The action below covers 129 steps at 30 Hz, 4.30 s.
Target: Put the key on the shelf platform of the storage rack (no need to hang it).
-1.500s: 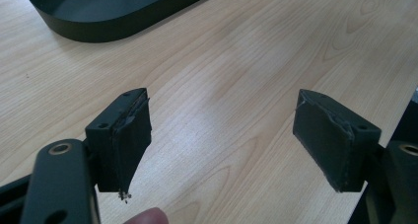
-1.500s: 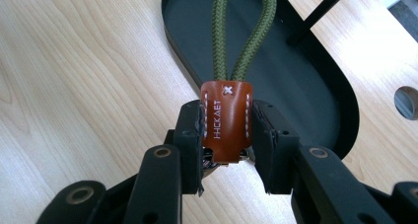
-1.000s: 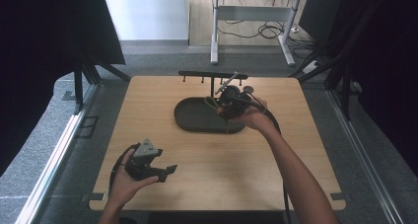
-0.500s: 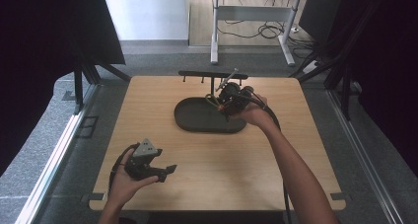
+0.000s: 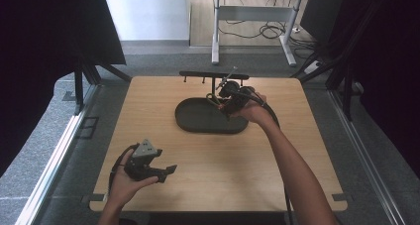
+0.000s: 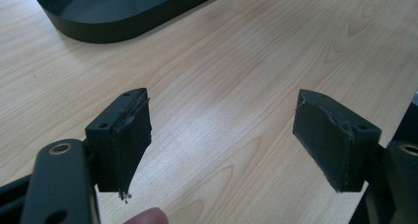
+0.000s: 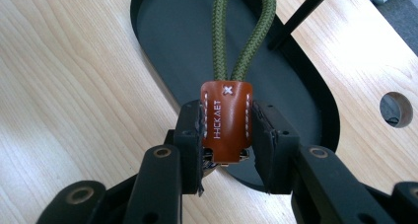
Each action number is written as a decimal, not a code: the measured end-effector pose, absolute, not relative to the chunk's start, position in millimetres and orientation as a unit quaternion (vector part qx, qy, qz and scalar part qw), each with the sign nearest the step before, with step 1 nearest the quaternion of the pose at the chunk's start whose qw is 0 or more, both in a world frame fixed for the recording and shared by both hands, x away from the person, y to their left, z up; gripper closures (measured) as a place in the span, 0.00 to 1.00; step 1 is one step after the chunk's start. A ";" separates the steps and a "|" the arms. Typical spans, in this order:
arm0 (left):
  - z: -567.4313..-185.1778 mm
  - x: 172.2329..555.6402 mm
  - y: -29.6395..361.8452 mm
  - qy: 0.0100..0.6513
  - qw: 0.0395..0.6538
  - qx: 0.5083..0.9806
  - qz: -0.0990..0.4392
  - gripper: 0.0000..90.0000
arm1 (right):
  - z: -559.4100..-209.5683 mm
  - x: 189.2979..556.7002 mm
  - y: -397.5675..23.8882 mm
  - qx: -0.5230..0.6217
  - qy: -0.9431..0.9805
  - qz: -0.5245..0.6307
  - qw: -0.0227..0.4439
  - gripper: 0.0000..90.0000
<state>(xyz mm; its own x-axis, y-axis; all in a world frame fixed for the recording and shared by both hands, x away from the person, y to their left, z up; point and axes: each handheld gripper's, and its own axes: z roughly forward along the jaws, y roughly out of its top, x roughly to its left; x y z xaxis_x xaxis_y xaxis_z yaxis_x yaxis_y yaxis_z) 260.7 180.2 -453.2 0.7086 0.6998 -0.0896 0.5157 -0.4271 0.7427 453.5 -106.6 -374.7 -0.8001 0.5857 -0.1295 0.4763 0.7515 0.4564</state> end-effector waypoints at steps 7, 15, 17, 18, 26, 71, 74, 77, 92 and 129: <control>-453.2 261.1 182.2 0.365 0.394 0.835 0.118 0.25 | -375.7 460.8 -104.3 0.286 0.927 0.201 0.134 0.74; -453.1 261.3 183.3 0.366 0.394 0.835 0.117 0.25 | -377.6 472.9 -103.5 0.292 0.926 0.199 0.135 0.74; -453.2 261.4 183.7 0.366 0.394 0.835 0.118 0.25 | -378.5 475.6 -104.2 0.293 0.925 0.202 0.134 0.74; -453.2 261.4 183.7 0.366 0.395 0.834 0.117 0.25 | -379.1 476.8 -104.5 0.295 0.925 0.202 0.133 0.74; -453.1 261.2 183.2 0.366 0.396 0.834 0.117 0.25 | -385.5 486.3 -109.2 0.309 0.921 0.199 0.127 0.74; -453.4 261.6 185.0 0.366 0.394 0.835 0.119 0.25 | -452.2 501.1 -102.8 0.313 0.926 0.182 0.109 0.73; -453.7 261.6 184.3 0.366 0.394 0.835 0.118 0.25 | -455.9 501.0 -103.4 0.312 0.927 0.176 0.108 0.73; -453.6 261.6 184.6 0.366 0.394 0.835 0.119 0.25 | -458.7 500.9 -104.4 0.312 0.928 0.169 0.108 0.72; -453.6 261.2 183.2 0.367 0.395 0.834 0.119 0.25 | -448.5 492.2 -111.6 0.315 0.923 0.192 0.108 0.64; -455.7 260.1 171.5 0.356 0.381 0.844 0.122 0.25 | -452.4 362.0 -209.7 0.328 0.879 0.330 0.106 0.55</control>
